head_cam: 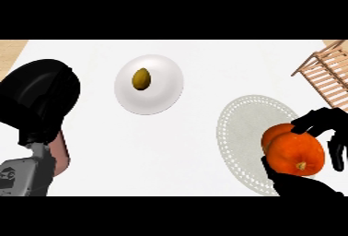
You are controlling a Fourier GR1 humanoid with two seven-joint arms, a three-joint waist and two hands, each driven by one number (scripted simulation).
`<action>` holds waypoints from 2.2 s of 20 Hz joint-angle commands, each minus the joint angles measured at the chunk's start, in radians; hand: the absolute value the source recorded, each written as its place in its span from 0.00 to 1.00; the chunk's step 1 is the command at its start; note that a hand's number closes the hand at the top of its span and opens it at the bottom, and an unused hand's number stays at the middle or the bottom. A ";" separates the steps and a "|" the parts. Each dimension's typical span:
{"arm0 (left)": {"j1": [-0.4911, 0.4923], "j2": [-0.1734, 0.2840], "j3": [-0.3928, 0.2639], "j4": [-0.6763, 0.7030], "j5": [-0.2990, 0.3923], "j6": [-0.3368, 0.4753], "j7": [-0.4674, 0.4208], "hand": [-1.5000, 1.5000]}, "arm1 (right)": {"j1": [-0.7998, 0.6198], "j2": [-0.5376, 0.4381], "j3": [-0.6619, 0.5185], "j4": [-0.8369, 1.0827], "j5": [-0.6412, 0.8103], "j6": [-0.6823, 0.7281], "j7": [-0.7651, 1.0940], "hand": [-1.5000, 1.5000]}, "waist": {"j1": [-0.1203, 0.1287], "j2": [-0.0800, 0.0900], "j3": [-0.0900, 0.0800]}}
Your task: Pick the squash from the placemat and place it in the tiered shelf
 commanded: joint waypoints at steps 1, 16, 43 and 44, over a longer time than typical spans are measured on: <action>-0.011 -0.010 -0.009 0.010 -0.004 0.006 0.015 0.50 | -0.100 -0.021 -0.183 -0.203 -0.170 0.132 0.081 1.00 | -0.004 -0.001 0.001; 0.007 0.000 0.001 -0.029 -0.006 0.005 0.019 0.50 | -0.291 -0.336 -1.025 0.258 -0.605 0.281 -0.145 1.00 | 0.000 0.000 0.002; -0.060 0.042 0.054 0.067 0.036 -0.071 0.013 0.50 | -0.136 -0.717 -1.121 1.136 -0.553 -0.124 -0.756 0.00 | 0.029 0.009 0.002; 0.004 -0.069 -0.044 0.033 -0.049 0.006 -0.051 0.50 | -0.126 -0.705 -1.117 1.208 -0.528 -0.181 -0.861 0.00 | 0.033 0.010 0.003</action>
